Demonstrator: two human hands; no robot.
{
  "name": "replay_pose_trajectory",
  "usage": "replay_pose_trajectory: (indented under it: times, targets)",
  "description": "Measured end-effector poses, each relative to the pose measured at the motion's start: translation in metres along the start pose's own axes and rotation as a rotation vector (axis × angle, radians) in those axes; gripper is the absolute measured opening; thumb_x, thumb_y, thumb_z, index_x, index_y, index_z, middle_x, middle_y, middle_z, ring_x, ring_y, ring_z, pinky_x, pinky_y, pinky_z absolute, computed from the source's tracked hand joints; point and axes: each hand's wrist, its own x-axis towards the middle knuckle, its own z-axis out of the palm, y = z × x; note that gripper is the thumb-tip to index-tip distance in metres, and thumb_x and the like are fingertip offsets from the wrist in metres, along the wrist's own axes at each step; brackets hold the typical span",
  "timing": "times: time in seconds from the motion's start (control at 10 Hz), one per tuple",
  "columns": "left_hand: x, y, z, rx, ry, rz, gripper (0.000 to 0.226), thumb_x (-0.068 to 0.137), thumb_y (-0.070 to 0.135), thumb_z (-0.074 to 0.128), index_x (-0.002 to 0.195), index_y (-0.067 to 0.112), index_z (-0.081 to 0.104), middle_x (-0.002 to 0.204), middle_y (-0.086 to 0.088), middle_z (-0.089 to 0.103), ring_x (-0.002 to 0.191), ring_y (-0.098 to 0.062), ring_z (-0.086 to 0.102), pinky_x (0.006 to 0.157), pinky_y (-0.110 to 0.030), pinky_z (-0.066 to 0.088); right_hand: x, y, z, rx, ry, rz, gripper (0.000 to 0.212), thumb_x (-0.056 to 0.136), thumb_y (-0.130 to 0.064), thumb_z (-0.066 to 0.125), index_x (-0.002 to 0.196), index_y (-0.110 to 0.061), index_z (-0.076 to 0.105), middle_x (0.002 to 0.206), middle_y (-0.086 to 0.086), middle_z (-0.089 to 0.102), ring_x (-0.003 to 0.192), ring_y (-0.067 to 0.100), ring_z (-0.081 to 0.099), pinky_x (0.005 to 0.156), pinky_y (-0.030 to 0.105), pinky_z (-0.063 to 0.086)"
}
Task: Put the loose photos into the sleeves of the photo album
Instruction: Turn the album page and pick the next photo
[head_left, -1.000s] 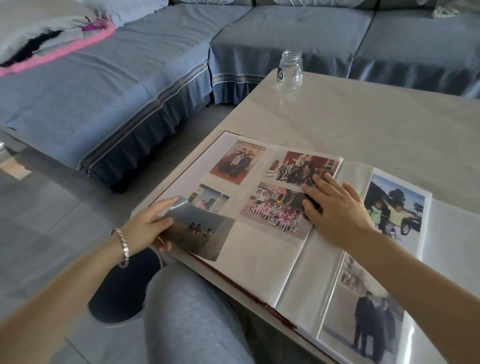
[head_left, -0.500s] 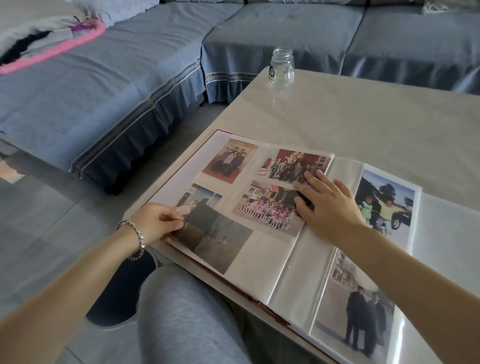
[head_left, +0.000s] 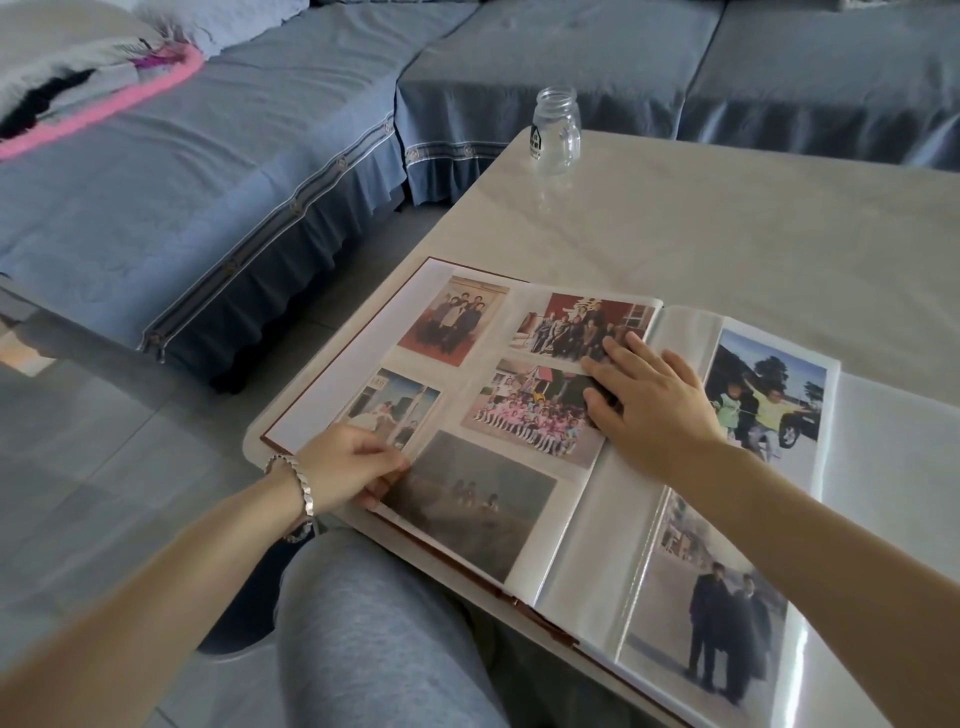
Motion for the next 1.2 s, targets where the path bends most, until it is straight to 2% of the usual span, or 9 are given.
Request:
replay_pose_trajectory:
  times: [0.1,0.3,0.5,0.6,0.7,0.9,1.0,1.1,1.2]
  targets:
    - [-0.002,0.003,0.004,0.035,0.048,0.001,0.006,0.085,0.019,0.065,0.081,0.018,0.062,0.074,0.000,0.063,0.061,-0.009,0.059,0.049,-0.010,0.047,0.000,-0.001,0.001,0.010,0.005,0.002,0.047,0.099,-0.042,0.021,0.146,-0.033,0.025,0.157,-0.007,0.011,0.144,0.010,-0.004,0.115,0.033,-0.005]
    - [-0.004,0.009,0.008,0.181,0.087,0.004,0.014,0.075,0.023,0.076,0.077,0.024,0.061,0.087,0.001,0.064,0.079,-0.014,0.063,0.074,-0.028,0.054,0.000,-0.001,0.001,0.021,0.007,0.002,0.047,0.099,-0.042,0.022,0.146,-0.033,0.026,0.157,-0.007,0.011,0.144,0.010,-0.003,0.115,0.033,-0.004]
    - [-0.003,0.013,0.006,0.087,0.087,-0.071,0.019,0.069,0.009,0.080,0.078,0.016,0.065,0.083,-0.002,0.062,0.047,-0.008,0.056,0.046,-0.015,0.047,0.000,0.000,0.001,0.020,0.003,0.000,0.047,0.099,-0.042,0.021,0.146,-0.034,0.025,0.157,-0.007,0.010,0.144,0.009,-0.005,0.115,0.034,-0.006]
    - [-0.006,0.012,0.006,-0.035,0.087,-0.104,0.021,0.070,0.000,0.077,0.087,0.007,0.067,0.066,-0.009,0.063,0.035,-0.010,0.049,0.044,-0.019,0.045,0.000,0.000,0.001,0.022,0.004,-0.001,0.047,0.099,-0.042,0.021,0.145,-0.034,0.025,0.157,-0.007,0.010,0.144,0.009,-0.005,0.115,0.033,-0.006]
    - [-0.007,0.014,0.003,-0.069,0.034,-0.088,0.024,0.075,0.000,0.073,0.093,0.013,0.065,0.080,-0.013,0.066,0.040,-0.006,0.057,0.041,-0.015,0.044,0.000,0.001,0.001,0.027,0.004,-0.002,0.047,0.099,-0.042,0.022,0.146,-0.034,0.025,0.157,-0.007,0.010,0.144,0.009,-0.005,0.115,0.033,-0.006]
    - [-0.007,0.012,0.001,-0.036,0.022,-0.084,0.014,0.073,0.012,0.077,0.083,0.018,0.068,0.075,-0.004,0.069,0.050,-0.010,0.055,0.053,-0.021,0.047,0.000,0.001,0.002,0.034,0.005,-0.001,0.048,0.099,-0.043,0.022,0.146,-0.034,0.025,0.157,-0.007,0.010,0.144,0.009,-0.005,0.115,0.033,-0.006]
    - [-0.007,0.013,0.004,-0.016,0.043,-0.085,0.014,0.071,0.014,0.079,0.079,0.016,0.068,0.060,0.003,0.065,0.045,-0.003,0.052,0.044,-0.014,0.040,0.000,0.001,0.003,0.038,0.012,-0.002,0.048,0.099,-0.043,0.022,0.146,-0.034,0.025,0.157,-0.007,0.010,0.144,0.009,-0.004,0.115,0.033,-0.006]
    - [-0.007,0.013,0.010,-0.018,0.095,-0.052,0.011,0.071,0.009,0.079,0.073,0.009,0.068,0.050,0.006,0.061,0.043,-0.001,0.053,0.046,-0.013,0.042,-0.001,0.001,0.003,0.040,0.019,-0.006,0.048,0.099,-0.042,0.022,0.146,-0.033,0.026,0.157,-0.007,0.010,0.144,0.009,-0.004,0.115,0.033,-0.006]
    - [-0.013,0.013,0.015,0.056,0.222,0.014,0.015,0.067,0.012,0.081,0.067,0.012,0.067,0.070,0.005,0.065,0.074,-0.011,0.060,0.075,-0.029,0.049,-0.001,0.002,0.003,0.039,0.018,-0.007,0.048,0.099,-0.043,0.022,0.146,-0.033,0.025,0.157,-0.007,0.010,0.144,0.009,-0.004,0.115,0.033,-0.006]
